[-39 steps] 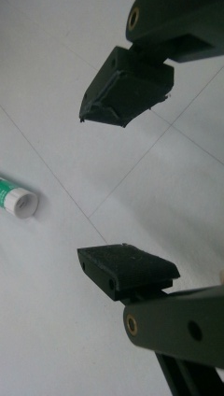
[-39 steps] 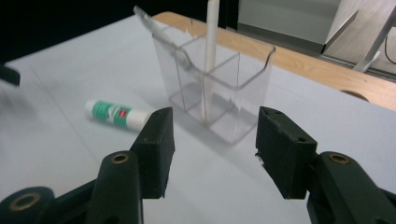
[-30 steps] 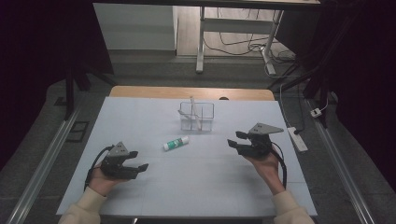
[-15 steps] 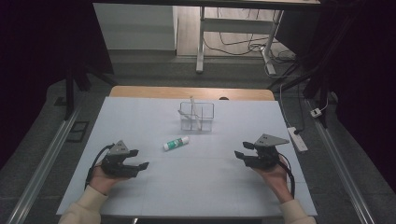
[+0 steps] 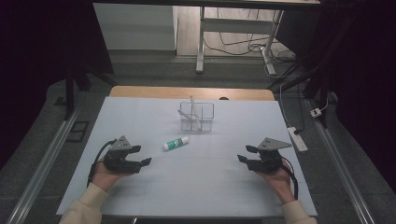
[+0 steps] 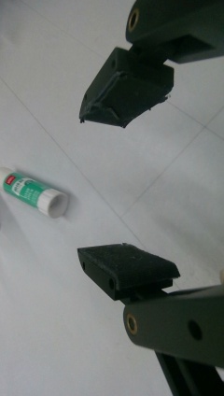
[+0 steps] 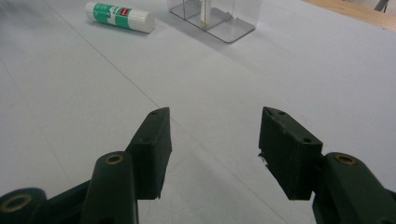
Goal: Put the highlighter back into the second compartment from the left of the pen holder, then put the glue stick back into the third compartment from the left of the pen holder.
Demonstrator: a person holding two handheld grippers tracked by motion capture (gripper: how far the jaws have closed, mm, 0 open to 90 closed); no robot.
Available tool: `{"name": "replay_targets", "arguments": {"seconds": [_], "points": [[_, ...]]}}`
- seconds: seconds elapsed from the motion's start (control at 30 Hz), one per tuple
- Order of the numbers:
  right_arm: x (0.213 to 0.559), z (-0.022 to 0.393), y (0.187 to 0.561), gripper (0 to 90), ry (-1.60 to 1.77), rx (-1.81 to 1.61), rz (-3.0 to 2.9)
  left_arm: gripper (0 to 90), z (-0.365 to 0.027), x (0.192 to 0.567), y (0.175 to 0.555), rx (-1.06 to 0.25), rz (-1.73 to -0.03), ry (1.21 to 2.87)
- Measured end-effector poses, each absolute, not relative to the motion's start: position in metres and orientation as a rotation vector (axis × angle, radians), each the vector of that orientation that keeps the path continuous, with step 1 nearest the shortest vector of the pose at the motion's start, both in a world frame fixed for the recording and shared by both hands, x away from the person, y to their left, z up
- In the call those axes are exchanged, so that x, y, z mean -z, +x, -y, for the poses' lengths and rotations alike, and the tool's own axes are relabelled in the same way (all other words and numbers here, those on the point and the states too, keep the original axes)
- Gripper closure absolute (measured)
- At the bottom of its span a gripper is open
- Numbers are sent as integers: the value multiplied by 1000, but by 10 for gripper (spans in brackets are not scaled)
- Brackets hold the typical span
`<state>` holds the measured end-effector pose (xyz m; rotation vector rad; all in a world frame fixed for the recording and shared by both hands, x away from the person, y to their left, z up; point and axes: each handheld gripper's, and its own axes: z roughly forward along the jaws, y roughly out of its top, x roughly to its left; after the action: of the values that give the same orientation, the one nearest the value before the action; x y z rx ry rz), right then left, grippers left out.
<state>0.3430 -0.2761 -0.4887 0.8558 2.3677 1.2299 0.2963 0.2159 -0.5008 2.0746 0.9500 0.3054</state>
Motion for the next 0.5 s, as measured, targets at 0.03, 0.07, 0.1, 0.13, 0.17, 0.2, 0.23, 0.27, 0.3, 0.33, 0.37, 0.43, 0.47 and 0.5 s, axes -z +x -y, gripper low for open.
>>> {"name": "replay_targets", "arguments": {"seconds": [0.03,0.07,0.1,0.13,0.17,0.2,0.23,0.27,0.3,0.33,0.37,0.43,0.47,0.5], "points": [[488,277,343,431,855,-1229,-2367,297,-215,500,297,-306,-949,2077],[488,278,342,431,856,-1226,-2367,297,-215,499,298,-307,-947,2077],[488,278,342,430,856,-1229,-2366,297,-214,499,299,-306,-946,2077],[488,279,342,431,856,-1233,-2363,298,-214,498,300,-303,-946,2078],[488,279,342,430,858,-1234,-2362,297,-213,498,301,-302,-946,2079],[488,279,342,430,860,-1235,-2361,298,-212,497,301,-300,-946,2079],[488,280,342,430,859,-1232,-2364,298,-212,496,303,-297,-943,2086],[488,280,343,430,859,-1233,-2363,298,-211,496,304,-295,-944,2085],[488,280,343,430,860,-1231,-2365,298,-209,496,306,-294,-943,2085],[489,280,343,429,861,-1229,-2367,299,-208,495,307,-291,-939,2091],[489,279,342,429,863,-1228,-2365,299,-206,494,309,-290,-936,2098],[489,279,342,429,863,-1224,-2368,298,-203,492,312,-286,-928,2104],[489,280,342,429,864,-1223,-2369,298,-201,491,314,-282,-920,2109],[489,280,341,429,864,-1221,-2370,298,-199,490,315,-279,-919,2110]]}}
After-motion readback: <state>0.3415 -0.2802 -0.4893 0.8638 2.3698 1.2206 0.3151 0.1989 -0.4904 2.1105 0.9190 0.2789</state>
